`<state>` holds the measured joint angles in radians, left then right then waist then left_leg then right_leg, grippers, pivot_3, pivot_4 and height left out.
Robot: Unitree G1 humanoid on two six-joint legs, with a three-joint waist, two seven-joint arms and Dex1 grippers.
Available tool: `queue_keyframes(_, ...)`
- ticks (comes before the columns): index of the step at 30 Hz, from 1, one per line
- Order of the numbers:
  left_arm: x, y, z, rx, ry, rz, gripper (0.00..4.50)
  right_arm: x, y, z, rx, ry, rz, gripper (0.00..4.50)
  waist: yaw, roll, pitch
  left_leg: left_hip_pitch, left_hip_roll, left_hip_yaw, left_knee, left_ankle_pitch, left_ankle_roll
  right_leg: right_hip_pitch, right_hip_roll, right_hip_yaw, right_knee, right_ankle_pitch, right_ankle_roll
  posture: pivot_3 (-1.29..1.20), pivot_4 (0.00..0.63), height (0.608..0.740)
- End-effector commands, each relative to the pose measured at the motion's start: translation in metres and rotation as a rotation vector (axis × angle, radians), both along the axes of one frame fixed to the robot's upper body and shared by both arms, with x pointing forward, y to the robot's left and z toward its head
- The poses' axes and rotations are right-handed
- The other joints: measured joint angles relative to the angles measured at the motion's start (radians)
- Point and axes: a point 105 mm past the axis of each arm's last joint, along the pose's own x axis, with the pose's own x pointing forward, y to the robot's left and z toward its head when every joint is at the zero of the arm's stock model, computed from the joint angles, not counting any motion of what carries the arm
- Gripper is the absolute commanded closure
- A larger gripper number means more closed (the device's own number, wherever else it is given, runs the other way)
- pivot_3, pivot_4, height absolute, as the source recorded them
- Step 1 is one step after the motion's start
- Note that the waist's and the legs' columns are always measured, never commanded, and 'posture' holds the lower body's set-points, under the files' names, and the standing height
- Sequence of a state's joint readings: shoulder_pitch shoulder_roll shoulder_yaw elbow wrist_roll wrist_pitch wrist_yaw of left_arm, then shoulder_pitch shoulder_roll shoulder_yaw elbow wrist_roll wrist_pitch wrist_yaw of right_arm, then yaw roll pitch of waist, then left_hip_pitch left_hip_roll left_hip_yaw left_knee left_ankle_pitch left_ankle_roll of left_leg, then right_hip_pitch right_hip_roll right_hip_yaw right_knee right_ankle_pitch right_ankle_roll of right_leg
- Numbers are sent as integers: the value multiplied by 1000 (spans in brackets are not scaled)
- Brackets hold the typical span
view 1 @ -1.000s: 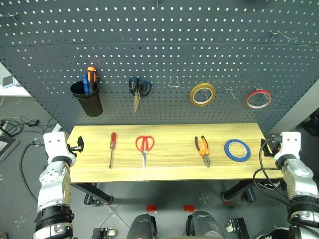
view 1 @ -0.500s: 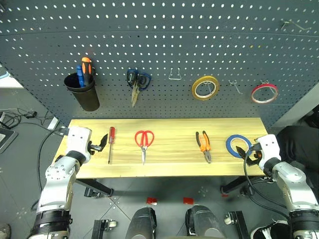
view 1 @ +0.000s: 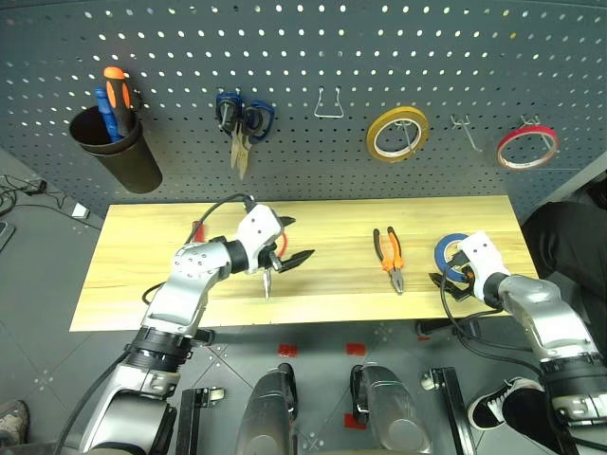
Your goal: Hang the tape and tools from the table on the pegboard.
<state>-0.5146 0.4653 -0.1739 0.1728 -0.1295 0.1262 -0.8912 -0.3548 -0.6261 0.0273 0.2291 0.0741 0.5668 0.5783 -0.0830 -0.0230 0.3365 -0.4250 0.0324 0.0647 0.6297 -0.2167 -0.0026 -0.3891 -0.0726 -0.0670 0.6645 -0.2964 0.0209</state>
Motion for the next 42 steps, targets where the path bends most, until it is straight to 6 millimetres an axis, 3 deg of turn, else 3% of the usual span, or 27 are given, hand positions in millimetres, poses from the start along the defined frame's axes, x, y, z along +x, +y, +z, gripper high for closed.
queue_keyframes(1,-9,-28,-1,35,-44,-129,392,4,-11,-5,-31,67,-4,0,-2,0,10,0,0,0,0,0,0,0,0,0,0,0,0,-242,408,740)
queue_keyframes(2,-10,-33,-1,25,-38,-141,392,7,-11,-5,-34,76,2,0,-3,0,12,0,-1,1,0,0,0,0,-1,0,0,0,0,-242,408,740)
queue_keyframes(5,-9,-44,1,2,-46,-142,346,14,-11,-6,-58,104,31,595,-4,-1,22,0,-1,1,1,0,0,0,-1,0,0,0,0,-238,405,740)
queue_keyframes(15,-22,-59,11,-62,-85,-238,346,17,-4,-18,-109,217,94,3762,-7,-1,24,0,0,1,3,0,-1,0,-1,-1,1,1,1,-262,374,740)
queue_keyframes(17,-23,-60,15,-64,-111,-244,346,23,-6,-9,-145,133,78,3824,-7,-2,24,0,0,0,4,0,-1,1,-1,-2,1,1,2,-266,369,740)
queue_keyframes(21,-25,-63,29,-171,-46,-236,346,27,4,28,-193,-121,128,3825,-6,-1,24,-1,0,0,5,1,-1,1,-1,-2,2,1,2,-273,362,740)
queue_keyframes(27,-27,-67,63,-270,-129,-173,346,-8,34,98,-300,-569,135,3825,-6,-1,24,-4,0,-1,6,0,-1,-1,-1,-3,1,1,4,-274,356,740)
queue_keyframes(31,-23,-72,97,-403,-184,-110,346,-42,70,149,-331,-925,161,3825,-4,-1,24,-4,0,-2,8,1,-1,-1,-1,-3,2,2,6,-280,353,740)
queue_keyframes(36,-24,-78,111,-419,-224,-115,346,-40,74,170,-321,-1025,140,3825,-7,-1,24,-5,-1,-2,13,0,-1,0,0,-1,2,3,9,-287,342,740)
queue_keyframes(42,-20,-83,113,-417,-232,-107,346,-4,53,178,-230,-979,99,3825,-6,-1,23,-5,0,-2,16,1,-1,-1,0,-1,7,4,9,-277,333,740)
